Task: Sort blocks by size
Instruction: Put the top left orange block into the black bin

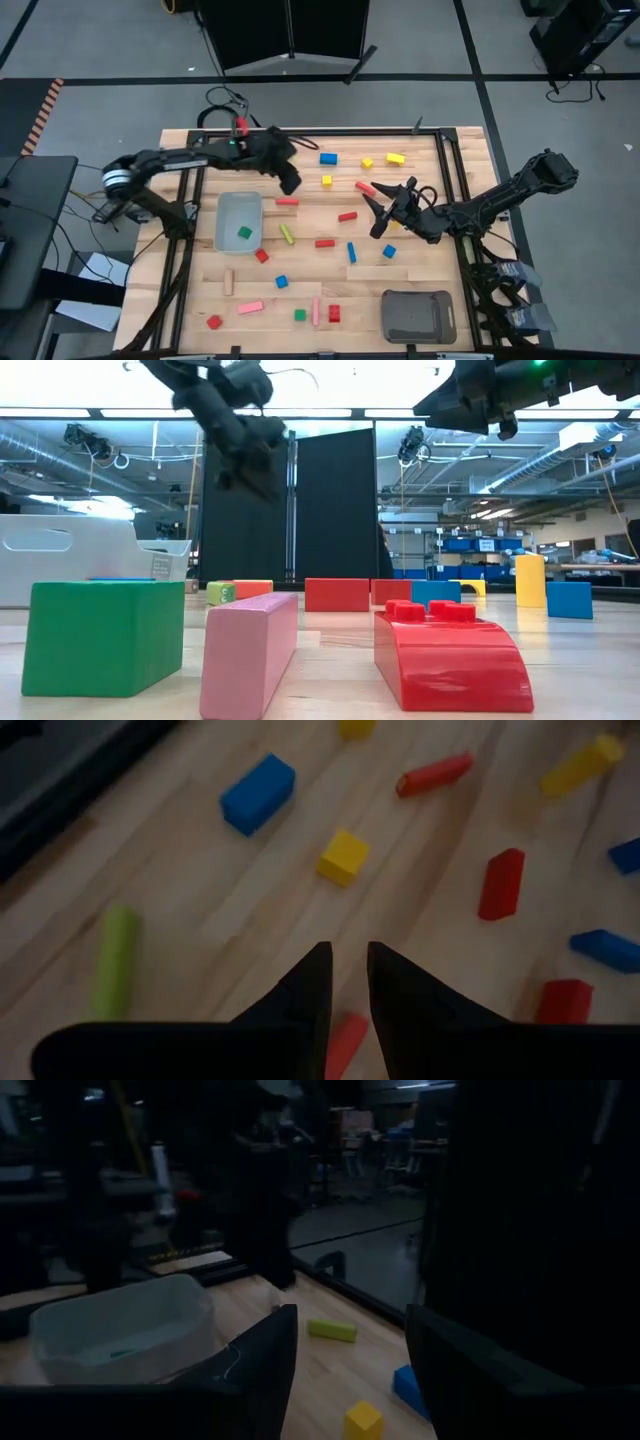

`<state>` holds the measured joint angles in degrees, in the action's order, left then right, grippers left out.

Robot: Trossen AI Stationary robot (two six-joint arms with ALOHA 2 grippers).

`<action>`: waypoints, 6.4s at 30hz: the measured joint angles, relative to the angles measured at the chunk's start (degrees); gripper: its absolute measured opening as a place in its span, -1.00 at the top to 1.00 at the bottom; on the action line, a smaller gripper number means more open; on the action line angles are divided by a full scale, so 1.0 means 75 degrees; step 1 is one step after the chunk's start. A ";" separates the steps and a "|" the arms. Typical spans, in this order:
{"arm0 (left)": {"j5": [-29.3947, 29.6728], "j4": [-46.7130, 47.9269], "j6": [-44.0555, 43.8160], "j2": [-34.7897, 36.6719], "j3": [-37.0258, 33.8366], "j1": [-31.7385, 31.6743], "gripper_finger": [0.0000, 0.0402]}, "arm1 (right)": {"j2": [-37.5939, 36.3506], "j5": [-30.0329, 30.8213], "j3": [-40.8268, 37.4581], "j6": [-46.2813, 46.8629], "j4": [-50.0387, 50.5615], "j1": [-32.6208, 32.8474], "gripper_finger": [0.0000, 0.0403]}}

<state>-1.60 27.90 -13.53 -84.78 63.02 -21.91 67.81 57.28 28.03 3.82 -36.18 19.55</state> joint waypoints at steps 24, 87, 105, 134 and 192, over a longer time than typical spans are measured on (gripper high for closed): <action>0.1771 -0.1053 0.0705 0.0234 -0.1191 0.2168 0.62 | -0.2725 -0.0410 0.0003 0.0386 0.3570 0.0597 0.04; 0.0982 0.0554 0.2122 -0.2539 -0.0279 0.1352 -0.02 | -0.2678 -0.0660 0.0003 0.0329 0.3451 0.0425 0.07; 0.0922 0.0520 0.1959 -0.2732 -0.0248 0.1327 0.50 | -0.2678 -0.0660 0.0003 0.0329 0.3410 0.0425 0.10; 0.0229 -0.2562 0.1669 -0.2275 0.0767 0.2461 0.50 | -0.3049 -0.0674 0.0012 -0.1143 0.1856 0.0689 0.08; -0.0218 -0.5130 0.0593 -0.7696 0.6747 0.5303 0.50 | -0.3144 -0.2869 0.0009 -0.2932 -0.1341 0.2343 0.04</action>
<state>-3.23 -10.57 -9.08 -142.50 113.63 17.87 44.23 35.77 28.10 -18.17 -46.24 37.12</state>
